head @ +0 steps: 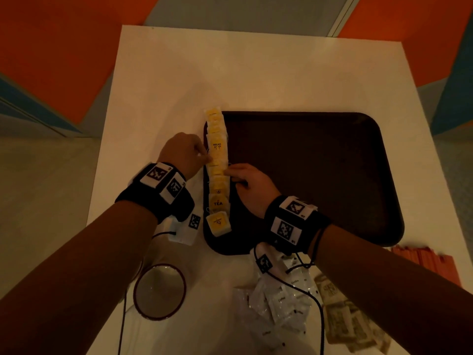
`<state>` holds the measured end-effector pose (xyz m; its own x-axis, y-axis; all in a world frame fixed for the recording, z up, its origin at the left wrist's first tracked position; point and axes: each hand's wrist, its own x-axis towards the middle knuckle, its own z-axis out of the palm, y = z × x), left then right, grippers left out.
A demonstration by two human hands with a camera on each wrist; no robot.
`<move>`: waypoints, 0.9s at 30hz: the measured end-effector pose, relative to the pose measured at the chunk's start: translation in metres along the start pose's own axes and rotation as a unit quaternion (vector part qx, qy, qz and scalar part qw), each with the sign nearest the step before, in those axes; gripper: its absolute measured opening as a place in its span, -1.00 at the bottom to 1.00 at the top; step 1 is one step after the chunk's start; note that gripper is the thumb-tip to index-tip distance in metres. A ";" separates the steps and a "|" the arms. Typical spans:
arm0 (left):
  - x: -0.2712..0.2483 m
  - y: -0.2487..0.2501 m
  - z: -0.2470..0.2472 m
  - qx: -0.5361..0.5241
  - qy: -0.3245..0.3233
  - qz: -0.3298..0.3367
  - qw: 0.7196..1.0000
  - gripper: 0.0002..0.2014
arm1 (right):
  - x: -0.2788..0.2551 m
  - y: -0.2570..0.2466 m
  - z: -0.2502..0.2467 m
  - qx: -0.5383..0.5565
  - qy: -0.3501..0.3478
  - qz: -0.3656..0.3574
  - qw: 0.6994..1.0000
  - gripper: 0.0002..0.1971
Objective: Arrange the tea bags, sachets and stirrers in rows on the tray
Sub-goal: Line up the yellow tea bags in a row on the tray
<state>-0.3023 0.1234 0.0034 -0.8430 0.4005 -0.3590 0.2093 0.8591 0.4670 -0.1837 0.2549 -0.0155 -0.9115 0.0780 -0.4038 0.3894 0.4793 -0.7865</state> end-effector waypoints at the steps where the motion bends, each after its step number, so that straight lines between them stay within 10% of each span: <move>1: -0.002 0.000 -0.001 0.006 -0.002 -0.007 1.000 -0.79 | -0.001 0.000 0.000 -0.009 0.000 -0.002 1.000 -0.57; 27: -0.004 0.000 0.012 -0.022 -0.031 -0.017 0.999 -0.88 | -0.001 -0.001 -0.001 -0.045 -0.025 0.023 0.998 -0.56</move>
<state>-0.2929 0.1255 -0.0043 -0.8164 0.3909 -0.4251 0.1569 0.8585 0.4882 -0.1828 0.2553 -0.0140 -0.8844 0.0581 -0.4630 0.4148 0.5523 -0.7231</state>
